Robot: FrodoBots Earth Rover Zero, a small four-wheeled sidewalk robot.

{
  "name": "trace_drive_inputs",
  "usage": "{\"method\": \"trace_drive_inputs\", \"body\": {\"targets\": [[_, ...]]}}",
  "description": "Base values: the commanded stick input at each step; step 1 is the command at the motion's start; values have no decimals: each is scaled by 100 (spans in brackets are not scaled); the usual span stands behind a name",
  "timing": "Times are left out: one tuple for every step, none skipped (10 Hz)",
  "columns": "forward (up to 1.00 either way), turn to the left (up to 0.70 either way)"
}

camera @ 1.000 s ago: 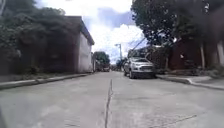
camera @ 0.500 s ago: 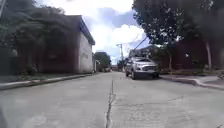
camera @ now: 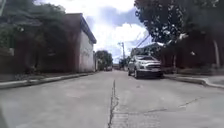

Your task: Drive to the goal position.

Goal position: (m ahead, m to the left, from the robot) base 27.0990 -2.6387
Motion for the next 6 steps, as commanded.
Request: {"method": "trace_drive_inputs", "body": {"targets": [[70, 0], [70, 0], [70, 0], [70, 0], [70, 0], [70, 0]]}}
